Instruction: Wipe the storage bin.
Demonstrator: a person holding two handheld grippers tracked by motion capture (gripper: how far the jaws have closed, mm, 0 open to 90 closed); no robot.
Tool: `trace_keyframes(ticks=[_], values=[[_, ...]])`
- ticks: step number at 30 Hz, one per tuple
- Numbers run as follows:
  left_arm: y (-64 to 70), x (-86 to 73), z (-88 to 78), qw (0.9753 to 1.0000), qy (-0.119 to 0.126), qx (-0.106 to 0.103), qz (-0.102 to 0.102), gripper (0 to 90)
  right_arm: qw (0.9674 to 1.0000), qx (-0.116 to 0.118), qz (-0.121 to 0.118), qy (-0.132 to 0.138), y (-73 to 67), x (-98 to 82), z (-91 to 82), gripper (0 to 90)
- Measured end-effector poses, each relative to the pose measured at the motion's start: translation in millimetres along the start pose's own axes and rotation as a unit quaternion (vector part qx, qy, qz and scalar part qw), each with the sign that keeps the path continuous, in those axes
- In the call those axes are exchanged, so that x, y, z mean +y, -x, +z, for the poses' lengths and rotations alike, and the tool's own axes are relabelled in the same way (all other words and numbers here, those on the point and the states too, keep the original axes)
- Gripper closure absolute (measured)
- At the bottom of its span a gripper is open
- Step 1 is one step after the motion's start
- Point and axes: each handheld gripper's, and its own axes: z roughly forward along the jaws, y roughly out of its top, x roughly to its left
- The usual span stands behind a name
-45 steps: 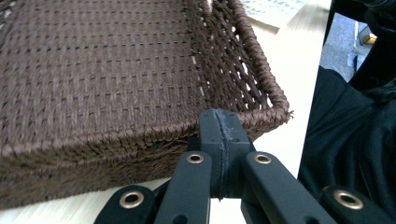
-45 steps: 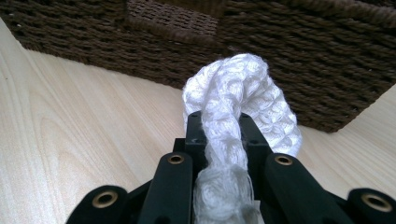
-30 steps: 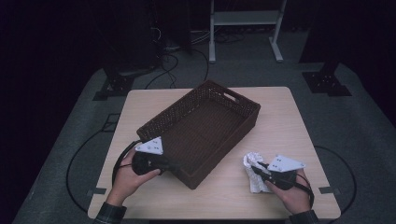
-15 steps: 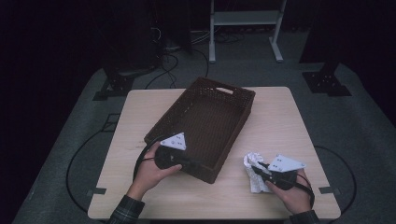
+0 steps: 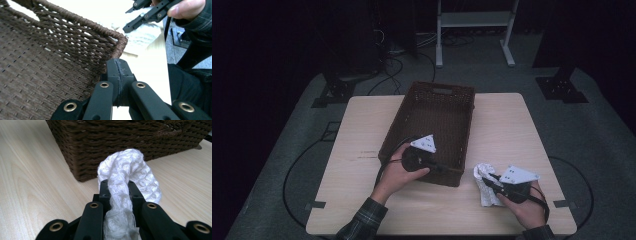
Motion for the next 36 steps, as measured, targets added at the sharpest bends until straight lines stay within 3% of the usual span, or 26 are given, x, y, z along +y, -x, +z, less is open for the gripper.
trace_keyframes(ticks=[4, 8, 13, 21, 24, 27, 31, 36], values=[[-1.0, 2.2, 2.5, 1.0000, 0.002, -0.004, 0.001, 88.2, 1.0000, 0.000, 0.001, 0.001, 0.7, -0.4, 0.0, 77.6], [0.4, 2.2, -2.5, 0.9999, 0.006, -0.008, 0.002, 80.0, 1.0000, 0.000, 0.001, 0.001, 0.4, -0.8, -0.1, 77.6], [-5.2, -0.6, -17.5, 0.9999, 0.010, 0.006, 0.001, 71.3, 1.0000, -0.001, 0.002, 0.001, 0.7, -1.1, -0.3, 77.6], [-20.6, -16.7, -34.2, 0.9994, 0.003, 0.026, -0.023, 64.4, 1.0000, 0.001, 0.002, 0.000, 0.0, -1.4, 1.3, 77.6], [-24.2, -21.8, -34.7, 0.9990, -0.004, 0.031, -0.031, 63.5, 1.0000, 0.000, 0.003, -0.001, 0.5, -1.6, 0.6, 77.6], [-26.5, -24.3, -33.0, 0.9990, -0.012, 0.023, -0.036, 65.3, 1.0000, -0.001, 0.004, 0.001, 1.7, -2.1, 0.5, 77.6], [-24.7, -23.9, -32.9, 0.9993, -0.015, 0.017, -0.030, 74.5, 1.0000, -0.002, 0.005, 0.000, 1.8, -2.3, 0.2, 77.5], [-22.8, -23.0, -31.7, 0.9993, -0.017, 0.017, -0.029, 75.9, 1.0000, -0.003, 0.005, 0.000, 1.9, -2.5, -0.6, 77.5]])
